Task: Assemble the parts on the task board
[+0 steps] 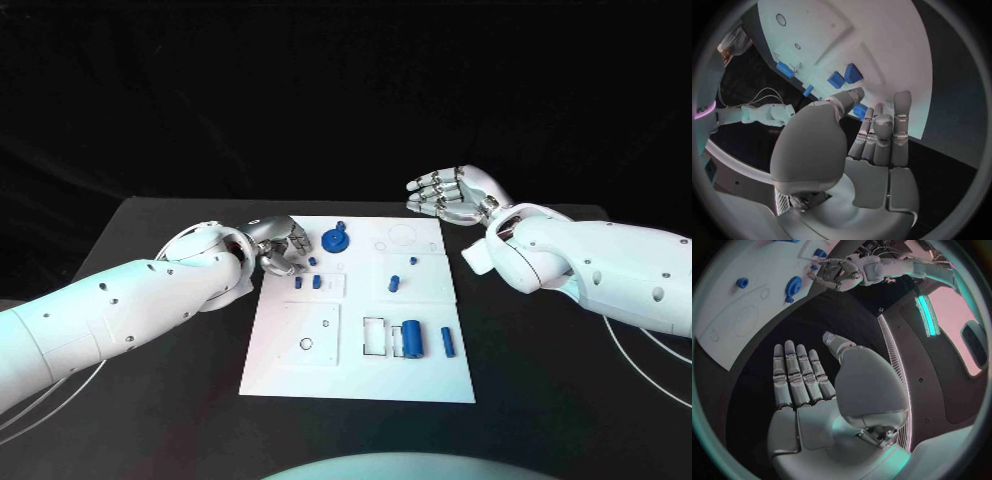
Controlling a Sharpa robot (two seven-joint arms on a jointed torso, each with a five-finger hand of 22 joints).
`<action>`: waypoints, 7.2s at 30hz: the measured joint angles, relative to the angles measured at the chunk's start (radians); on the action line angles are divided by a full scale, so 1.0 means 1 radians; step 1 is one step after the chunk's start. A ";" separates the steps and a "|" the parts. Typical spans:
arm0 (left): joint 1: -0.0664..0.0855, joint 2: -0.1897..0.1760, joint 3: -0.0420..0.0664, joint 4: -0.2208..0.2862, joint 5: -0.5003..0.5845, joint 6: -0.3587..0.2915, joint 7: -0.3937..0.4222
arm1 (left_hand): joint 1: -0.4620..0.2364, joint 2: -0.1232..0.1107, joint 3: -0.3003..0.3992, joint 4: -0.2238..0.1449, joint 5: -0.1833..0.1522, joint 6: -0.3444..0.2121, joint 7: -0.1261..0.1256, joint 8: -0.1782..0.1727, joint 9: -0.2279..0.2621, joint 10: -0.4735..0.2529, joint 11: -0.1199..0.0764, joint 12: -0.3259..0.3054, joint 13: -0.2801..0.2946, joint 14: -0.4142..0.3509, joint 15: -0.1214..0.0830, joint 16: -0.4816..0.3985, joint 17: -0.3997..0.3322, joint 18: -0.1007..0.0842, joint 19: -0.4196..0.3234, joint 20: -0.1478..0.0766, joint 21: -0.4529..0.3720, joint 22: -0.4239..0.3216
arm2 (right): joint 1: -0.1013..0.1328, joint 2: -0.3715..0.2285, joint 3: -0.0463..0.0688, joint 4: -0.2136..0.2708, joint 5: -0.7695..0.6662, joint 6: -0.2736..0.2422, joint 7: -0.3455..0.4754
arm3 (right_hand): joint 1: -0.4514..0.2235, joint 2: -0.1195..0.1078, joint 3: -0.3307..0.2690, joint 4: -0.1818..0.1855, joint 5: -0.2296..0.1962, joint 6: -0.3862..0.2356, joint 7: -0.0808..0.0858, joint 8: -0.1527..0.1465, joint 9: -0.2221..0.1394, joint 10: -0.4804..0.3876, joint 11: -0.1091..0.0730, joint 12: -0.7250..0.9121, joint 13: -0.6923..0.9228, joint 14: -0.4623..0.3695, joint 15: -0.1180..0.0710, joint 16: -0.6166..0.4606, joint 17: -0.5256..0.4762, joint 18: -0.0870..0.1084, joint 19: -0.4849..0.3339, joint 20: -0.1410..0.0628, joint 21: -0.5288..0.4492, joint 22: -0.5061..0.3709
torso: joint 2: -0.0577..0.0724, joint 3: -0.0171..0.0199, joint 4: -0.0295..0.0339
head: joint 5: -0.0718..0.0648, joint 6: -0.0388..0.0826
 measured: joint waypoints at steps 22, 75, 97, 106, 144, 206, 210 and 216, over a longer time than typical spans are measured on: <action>0.003 -0.186 0.034 0.096 0.673 -0.107 0.225 | 0.042 0.043 0.031 -0.005 0.005 0.052 0.007 0.028 0.009 0.046 -0.020 0.096 0.020 -0.188 -0.020 -0.136 -0.274 0.000 -0.095 -0.016 -0.054 -0.042 | -0.001 -0.011 0.000 -0.003 -0.447 0.140 -0.191 | -0.012 -0.015 0.091 -0.121 -0.011 0.168 -0.030 0.008 -0.016 0.272 -0.118 -0.008 0.008 0.486 -0.167 0.337 0.242 0.000 0.385 -0.183 0.416 0.245 | -0.002 -0.0006 0.0026 | -0.031 0.027; -0.038 -0.276 0.034 0.299 1.296 -0.017 0.483 | -0.006 0.066 -0.008 0.003 0.005 0.104 -0.035 0.072 0.033 0.145 -0.062 0.191 0.063 -0.140 -0.047 -0.047 -0.182 0.000 -0.069 -0.045 -0.057 -0.047 | -0.042 0.034 0.005 0.046 -1.104 0.208 -0.444 | -0.061 -0.037 0.182 -0.113 -0.008 0.213 -0.045 0.001 0.027 0.294 -0.124 -0.063 0.039 0.500 -0.161 1.190 1.013 -0.072 0.564 -0.175 1.144 0.996 | 0.000 -0.0014 0.0029 | -0.058 0.022; -0.038 -0.276 0.034 0.298 1.298 -0.010 0.476 | -0.006 0.066 -0.008 0.003 0.005 0.101 -0.032 0.072 0.035 0.141 -0.059 0.191 0.063 -0.161 -0.047 -0.058 -0.211 0.000 -0.069 -0.045 -0.057 -0.049 | -0.059 0.058 0.013 0.055 -1.227 0.208 -0.506 | -0.021 -0.007 0.237 -0.135 -0.060 0.259 -0.059 0.032 0.062 0.320 -0.136 -0.047 0.067 0.500 -0.178 1.197 1.004 -0.101 0.612 -0.191 1.228 1.080 | 0.000 -0.0002 0.0020 | -0.061 0.016; -0.039 -0.277 0.034 0.299 1.298 -0.007 0.471 | -0.006 0.066 -0.008 -0.003 0.005 0.101 -0.032 0.078 0.040 0.141 -0.059 0.191 0.065 -0.180 -0.045 -0.073 -0.241 0.000 -0.073 -0.041 -0.062 -0.051 | -0.066 0.053 0.010 0.070 -1.263 0.189 -0.531 | -0.034 0.007 0.297 -0.131 -0.113 0.259 -0.059 0.036 0.080 0.324 -0.132 -0.049 0.075 0.500 -0.178 1.197 1.000 -0.101 0.616 -0.195 1.244 1.081 | 0.000 -0.0006 0.0022 | -0.065 0.016; -0.040 -0.280 0.034 0.292 1.297 -0.001 0.445 | -0.005 0.066 -0.008 -0.009 0.008 0.094 -0.025 0.078 0.040 0.130 -0.055 0.191 0.067 -0.191 -0.041 -0.085 -0.257 0.000 -0.077 -0.038 -0.066 -0.053 | -0.058 -0.013 0.014 0.151 -1.229 0.047 -0.530 | -0.034 0.007 0.337 -0.157 -0.105 0.259 -0.060 0.038 0.096 0.331 -0.125 -0.048 0.088 0.500 -0.178 1.203 0.996 -0.101 0.623 -0.195 1.266 1.081 | -0.001 -0.0013 0.0017 | -0.067 0.024; -0.041 -0.242 0.033 0.282 1.297 -0.010 0.443 | -0.005 0.066 -0.008 -0.008 0.008 0.094 -0.025 0.081 0.041 0.127 -0.052 0.191 0.067 -0.191 -0.041 -0.085 -0.257 0.000 -0.077 -0.038 -0.070 -0.054 | -0.230 0.194 0.010 0.213 -1.173 -0.067 -0.441 | -0.021 0.020 0.343 -0.158 -0.111 0.255 -0.063 0.041 0.101 0.340 -0.131 -0.041 0.092 0.501 -0.178 1.203 0.996 -0.101 0.626 -0.191 1.266 1.081 | -0.001 -0.0032 0.0031 | 0.136 -0.032; -0.041 -0.242 0.033 0.280 1.296 -0.010 0.442 | -0.005 0.066 -0.008 -0.008 0.008 0.094 -0.025 0.081 0.041 0.127 -0.052 0.191 0.067 -0.191 -0.041 -0.085 -0.257 -0.001 -0.077 -0.038 -0.070 -0.054 | -0.230 0.194 0.010 0.215 -1.173 -0.067 -0.438 | -0.021 0.020 0.343 -0.158 -0.111 0.255 -0.063 0.041 0.102 0.340 -0.131 -0.041 0.092 0.501 -0.178 1.203 0.996 -0.101 0.626 -0.191 1.266 1.081 | -0.001 -0.0033 0.0030 | 0.137 -0.034; -0.041 -0.242 0.033 0.279 1.296 -0.010 0.442 | -0.005 0.066 -0.008 -0.008 0.008 0.094 -0.025 0.081 0.042 0.127 -0.052 0.191 0.068 -0.195 -0.038 -0.090 -0.259 -0.001 -0.077 -0.038 -0.070 -0.055 | -0.231 0.194 0.009 0.215 -1.172 -0.067 -0.436 | -0.022 0.018 0.343 -0.158 -0.112 0.254 -0.065 0.039 0.102 0.342 -0.129 -0.041 0.092 0.501 -0.178 1.203 0.996 -0.101 0.626 -0.191 1.266 1.081 | -0.001 -0.0033 0.0028 | 0.137 -0.036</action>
